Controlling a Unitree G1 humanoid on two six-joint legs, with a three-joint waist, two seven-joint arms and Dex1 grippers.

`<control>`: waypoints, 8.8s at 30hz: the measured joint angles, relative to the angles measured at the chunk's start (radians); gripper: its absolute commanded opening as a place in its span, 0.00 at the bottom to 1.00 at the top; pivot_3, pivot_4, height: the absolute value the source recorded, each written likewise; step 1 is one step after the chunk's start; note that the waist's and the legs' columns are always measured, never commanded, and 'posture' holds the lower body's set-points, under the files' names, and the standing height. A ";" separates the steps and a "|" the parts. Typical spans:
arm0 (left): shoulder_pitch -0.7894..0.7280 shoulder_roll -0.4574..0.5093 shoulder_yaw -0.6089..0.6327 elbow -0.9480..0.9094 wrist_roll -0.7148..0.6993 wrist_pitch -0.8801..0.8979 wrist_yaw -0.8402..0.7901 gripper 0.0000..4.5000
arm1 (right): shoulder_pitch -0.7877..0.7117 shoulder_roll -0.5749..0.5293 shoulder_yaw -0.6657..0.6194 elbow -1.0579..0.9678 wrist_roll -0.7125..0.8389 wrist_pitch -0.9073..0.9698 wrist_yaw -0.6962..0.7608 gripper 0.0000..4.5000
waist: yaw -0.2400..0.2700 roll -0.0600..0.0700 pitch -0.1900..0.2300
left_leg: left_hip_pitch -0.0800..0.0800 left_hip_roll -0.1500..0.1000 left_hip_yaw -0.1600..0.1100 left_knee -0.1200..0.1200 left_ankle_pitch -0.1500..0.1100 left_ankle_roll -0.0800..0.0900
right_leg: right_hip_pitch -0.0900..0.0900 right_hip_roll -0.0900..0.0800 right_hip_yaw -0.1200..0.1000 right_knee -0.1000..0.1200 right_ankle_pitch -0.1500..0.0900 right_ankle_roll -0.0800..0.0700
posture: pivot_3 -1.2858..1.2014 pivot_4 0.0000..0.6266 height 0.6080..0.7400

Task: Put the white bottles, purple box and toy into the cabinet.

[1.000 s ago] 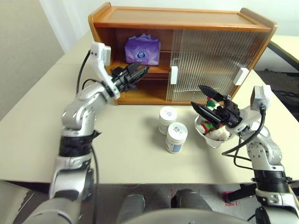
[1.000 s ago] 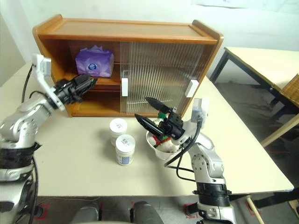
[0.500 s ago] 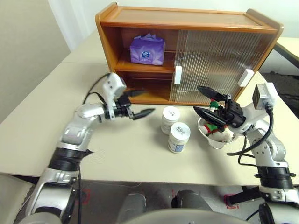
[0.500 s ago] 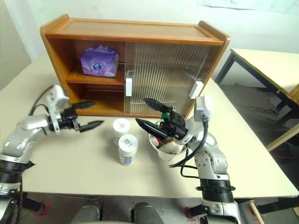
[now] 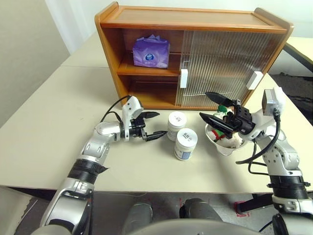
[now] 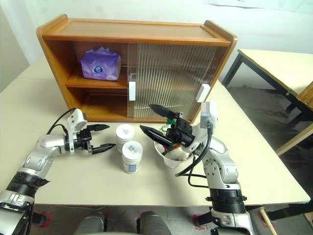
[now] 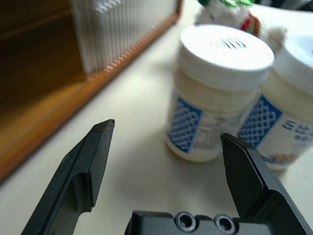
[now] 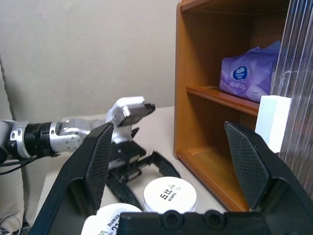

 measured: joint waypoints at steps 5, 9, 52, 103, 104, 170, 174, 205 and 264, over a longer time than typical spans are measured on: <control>0.006 -0.016 -0.028 0.010 0.006 0.006 -0.017 0.99 | 0.000 0.003 0.003 0.002 -0.003 0.000 -0.006 1.00 | -0.006 0.001 -0.001 | 0.000 0.000 0.000 -0.001 0.000 0.000 | 0.000 0.000 0.000 0.000 0.000 0.000 | 0.47 0.00 1.00; 0.008 -0.037 -0.040 0.011 0.024 0.008 -0.012 0.99 | 0.000 0.005 0.009 0.002 -0.004 0.000 -0.007 1.00 | -0.005 0.002 -0.001 | 0.000 0.000 0.000 0.000 0.000 0.000 | 0.000 0.000 0.000 0.000 0.000 0.000 | 0.47 0.00 1.00; 0.059 -0.126 0.156 0.123 0.047 -0.046 0.323 0.69 | 0.014 -0.005 0.016 0.039 -0.075 -0.058 -0.022 1.00 | -0.015 0.003 -0.002 | 0.005 0.000 0.000 0.000 0.000 0.000 | 0.005 0.001 0.000 0.000 -0.003 0.007 | 0.47 0.00 1.00; -0.400 -0.248 0.256 0.734 0.127 -0.086 0.702 0.69 | 0.019 0.022 0.041 0.027 -0.076 -0.066 -0.030 1.00 | 0.006 0.002 -0.001 | 0.009 -0.003 0.000 0.002 0.003 0.003 | 0.013 0.001 0.001 -0.002 -0.002 0.010 | 0.47 0.00 1.00; -0.401 -0.249 0.256 0.737 0.129 -0.086 0.701 0.69 | 0.019 0.023 0.041 0.027 -0.076 -0.066 -0.030 1.00 | 0.007 0.002 -0.001 | 0.008 -0.003 0.000 0.002 0.003 0.003 | 0.013 0.001 0.001 -0.002 -0.002 0.010 | 0.46 0.00 1.00; -0.170 -0.281 0.249 0.321 0.153 0.062 0.794 0.99 | 0.004 0.031 0.050 0.045 -0.079 -0.083 -0.023 1.00 | -0.006 0.002 -0.001 | 0.008 -0.004 0.001 0.001 0.002 0.004 | 0.014 0.001 0.001 -0.006 -0.004 0.011 | 0.47 0.00 1.00; -0.100 -0.283 0.250 0.176 0.147 0.133 0.813 0.95 | 0.004 0.035 0.052 0.053 -0.079 -0.084 -0.023 1.00 | -0.004 0.002 -0.001 | 0.008 -0.004 0.001 0.001 0.002 0.004 | 0.014 0.001 0.001 -0.005 -0.004 0.011 | 0.47 0.00 1.00; -0.281 -0.291 0.256 0.417 0.178 0.067 0.916 0.00 | -0.008 0.031 0.060 0.064 -0.087 -0.092 -0.005 1.00 | 0.004 0.002 -0.001 | 0.009 -0.004 0.001 0.001 0.002 0.004 | 0.014 0.000 0.002 -0.005 0.001 0.002 | 0.47 0.00 1.00; -0.424 -0.364 0.191 0.651 0.222 -0.048 0.767 0.00 | 0.004 0.035 0.062 0.059 -0.098 -0.092 -0.021 1.00 | -0.001 0.002 0.000 | 0.009 -0.005 0.000 0.000 0.004 0.006 | 0.015 0.000 0.003 -0.006 -0.004 0.011 | 0.46 0.00 1.00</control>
